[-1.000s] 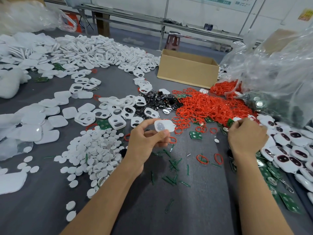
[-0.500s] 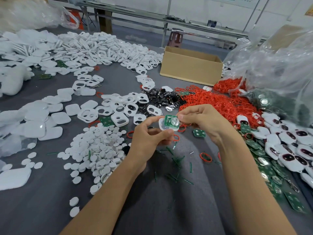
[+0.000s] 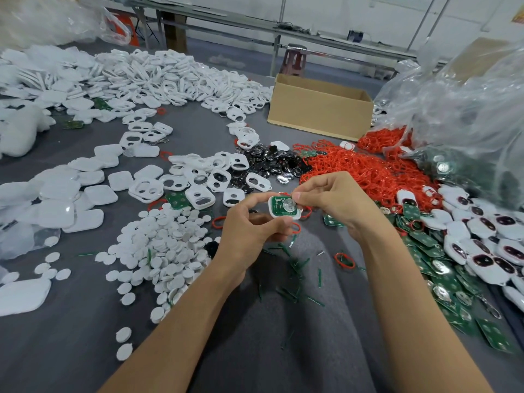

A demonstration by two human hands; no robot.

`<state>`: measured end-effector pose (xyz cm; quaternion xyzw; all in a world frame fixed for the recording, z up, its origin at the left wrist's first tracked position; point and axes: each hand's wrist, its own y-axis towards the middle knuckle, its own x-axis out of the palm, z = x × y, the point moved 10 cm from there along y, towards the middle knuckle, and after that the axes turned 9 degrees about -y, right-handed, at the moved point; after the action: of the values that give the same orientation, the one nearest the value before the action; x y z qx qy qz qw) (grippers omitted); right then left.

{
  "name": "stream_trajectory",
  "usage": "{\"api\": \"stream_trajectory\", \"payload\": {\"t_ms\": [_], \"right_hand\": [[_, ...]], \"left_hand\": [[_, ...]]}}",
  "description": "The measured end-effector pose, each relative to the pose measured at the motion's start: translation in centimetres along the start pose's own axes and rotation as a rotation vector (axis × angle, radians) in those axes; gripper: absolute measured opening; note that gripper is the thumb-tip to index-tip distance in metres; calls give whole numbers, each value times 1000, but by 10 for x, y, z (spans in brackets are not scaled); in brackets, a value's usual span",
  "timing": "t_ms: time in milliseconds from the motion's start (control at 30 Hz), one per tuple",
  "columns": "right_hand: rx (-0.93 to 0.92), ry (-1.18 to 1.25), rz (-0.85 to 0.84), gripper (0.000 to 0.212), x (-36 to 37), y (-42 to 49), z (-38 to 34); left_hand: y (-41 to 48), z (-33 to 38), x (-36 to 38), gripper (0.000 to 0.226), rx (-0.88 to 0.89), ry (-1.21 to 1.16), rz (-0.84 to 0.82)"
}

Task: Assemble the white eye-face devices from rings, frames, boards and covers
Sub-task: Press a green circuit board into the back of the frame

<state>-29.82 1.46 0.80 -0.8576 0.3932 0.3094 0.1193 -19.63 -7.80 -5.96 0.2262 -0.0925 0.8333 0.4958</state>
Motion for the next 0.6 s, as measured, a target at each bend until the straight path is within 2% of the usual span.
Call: {"api": "stream_trajectory", "payload": {"t_ms": [200, 300, 467, 600], "right_hand": [[-63, -48, 68, 5, -5, 0, -8], [-143, -67, 0, 5, 1, -2, -21], [-228, -339, -14, 11, 7, -6, -35], [-228, -423, 24, 12, 6, -6, -36]], "left_hand": [[1, -3, -6, 40, -23, -51, 46], [1, -3, -7, 49, -23, -86, 47], [2, -5, -8, 51, -31, -102, 45], [2, -5, -8, 52, -27, -105, 45]]}}
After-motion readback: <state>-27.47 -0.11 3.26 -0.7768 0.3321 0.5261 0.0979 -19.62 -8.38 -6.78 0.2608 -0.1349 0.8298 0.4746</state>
